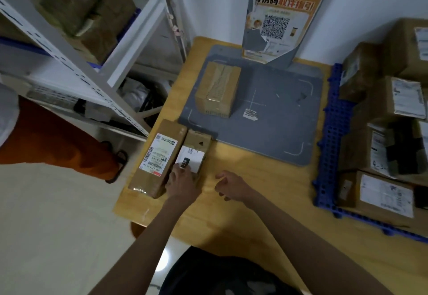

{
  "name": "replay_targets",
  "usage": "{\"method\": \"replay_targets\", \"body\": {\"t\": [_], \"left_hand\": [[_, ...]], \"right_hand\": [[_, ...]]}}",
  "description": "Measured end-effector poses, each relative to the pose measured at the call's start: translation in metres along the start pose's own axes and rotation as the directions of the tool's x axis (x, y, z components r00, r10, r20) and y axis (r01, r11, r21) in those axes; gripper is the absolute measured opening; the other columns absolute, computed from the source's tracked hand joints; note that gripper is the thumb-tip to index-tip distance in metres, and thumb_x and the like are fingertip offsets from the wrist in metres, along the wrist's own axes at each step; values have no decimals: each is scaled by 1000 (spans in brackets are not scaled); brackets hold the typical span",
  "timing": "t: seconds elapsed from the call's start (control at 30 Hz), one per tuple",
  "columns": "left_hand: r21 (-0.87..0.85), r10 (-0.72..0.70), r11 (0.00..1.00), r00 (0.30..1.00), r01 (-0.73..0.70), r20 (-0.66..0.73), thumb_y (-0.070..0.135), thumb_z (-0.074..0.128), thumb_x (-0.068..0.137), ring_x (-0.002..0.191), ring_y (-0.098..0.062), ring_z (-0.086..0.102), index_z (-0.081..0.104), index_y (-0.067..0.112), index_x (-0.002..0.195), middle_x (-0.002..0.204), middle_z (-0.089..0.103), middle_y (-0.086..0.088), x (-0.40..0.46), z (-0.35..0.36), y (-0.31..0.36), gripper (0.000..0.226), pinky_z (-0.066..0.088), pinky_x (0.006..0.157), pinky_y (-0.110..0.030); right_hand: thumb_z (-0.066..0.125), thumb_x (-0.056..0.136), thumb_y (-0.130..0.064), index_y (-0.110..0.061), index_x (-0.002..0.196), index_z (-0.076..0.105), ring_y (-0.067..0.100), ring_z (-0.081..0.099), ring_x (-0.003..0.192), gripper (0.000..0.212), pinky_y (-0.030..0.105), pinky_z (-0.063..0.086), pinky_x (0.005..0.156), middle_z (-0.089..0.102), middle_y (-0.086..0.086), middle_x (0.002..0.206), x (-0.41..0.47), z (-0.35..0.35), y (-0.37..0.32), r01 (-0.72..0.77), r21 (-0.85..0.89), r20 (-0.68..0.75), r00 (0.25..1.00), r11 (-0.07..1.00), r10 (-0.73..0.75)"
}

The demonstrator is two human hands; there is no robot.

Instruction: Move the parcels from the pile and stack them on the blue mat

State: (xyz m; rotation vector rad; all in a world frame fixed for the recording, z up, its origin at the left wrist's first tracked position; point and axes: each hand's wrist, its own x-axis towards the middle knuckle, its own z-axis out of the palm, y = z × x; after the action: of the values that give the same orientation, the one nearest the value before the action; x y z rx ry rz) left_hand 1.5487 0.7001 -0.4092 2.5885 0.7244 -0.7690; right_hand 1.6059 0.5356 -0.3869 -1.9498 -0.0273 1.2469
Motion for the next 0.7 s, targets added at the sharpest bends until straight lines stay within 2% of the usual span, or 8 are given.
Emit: {"method": "replay_targets", "body": {"t": [0.13, 0.2, 0.3, 0.43, 0.53, 0.6, 0.7], "left_hand": [[90, 46, 995, 999, -48, 18, 45, 68, 81, 139, -41, 20, 20, 23, 150, 154, 9, -16, -5, 9, 1, 87, 31, 112, -50], [118, 72, 991, 997, -71, -10, 46, 69, 80, 139, -43, 19, 17, 24, 150, 153, 10, -15, -9, 15, 1, 90, 31, 112, -51], [129, 159, 980, 987, -154, -25, 46, 72, 79, 136, -40, 30, 18, 27, 150, 151, 13, -13, -17, 25, 0, 91, 39, 107, -49], [66, 257, 965, 966, -254, -40, 38, 76, 77, 126, -31, 42, 23, 31, 150, 146, 15, -7, -29, 36, -1, 91, 48, 96, -42], [-99, 333, 936, 941, -338, -66, 24, 81, 72, 119, -28, 51, 22, 26, 153, 146, 18, -7, -32, 41, -2, 100, 53, 83, -31], [-228, 311, 921, 949, -316, -56, 17, 85, 65, 115, -28, 54, 11, 19, 155, 149, 16, -11, -28, 43, -1, 117, 50, 76, -26], [-319, 220, 928, 974, -191, 58, 18, 90, 54, 121, -27, 48, 5, 15, 154, 144, 29, -12, -23, 43, 0, 131, 53, 81, -33]], "right_hand": [[57, 92, -13, -13, 133, 46, 20, 60, 90, 43, 27, 52, 68, 63, 4, 101, -2, 12, 10, -46, 156, -67, 996, 987, 57], [57, 92, -13, -14, 135, 44, 23, 61, 96, 45, 28, 51, 67, 60, 6, 113, -5, 17, 18, -71, 193, -94, 991, 979, 91], [55, 93, -11, -15, 140, 39, 26, 58, 100, 50, 32, 49, 72, 52, 9, 127, -9, 23, 34, -106, 252, -126, 982, 962, 141], [57, 94, -15, -19, 147, 31, 25, 56, 109, 59, 36, 53, 84, 50, 9, 136, -16, 32, 50, -109, 233, -174, 973, 966, 151], [60, 93, -22, -19, 150, 26, 28, 56, 117, 66, 40, 51, 93, 53, 11, 136, -20, 37, 55, -96, 196, -195, 972, 976, 135], [61, 94, -25, -18, 152, 23, 29, 57, 115, 69, 37, 48, 89, 54, 12, 133, -21, 37, 56, -87, 186, -195, 973, 979, 124], [65, 91, -26, -18, 154, 19, 25, 58, 110, 78, 29, 45, 84, 56, 14, 127, -24, 36, 58, -96, 141, -203, 971, 985, 124]]}}
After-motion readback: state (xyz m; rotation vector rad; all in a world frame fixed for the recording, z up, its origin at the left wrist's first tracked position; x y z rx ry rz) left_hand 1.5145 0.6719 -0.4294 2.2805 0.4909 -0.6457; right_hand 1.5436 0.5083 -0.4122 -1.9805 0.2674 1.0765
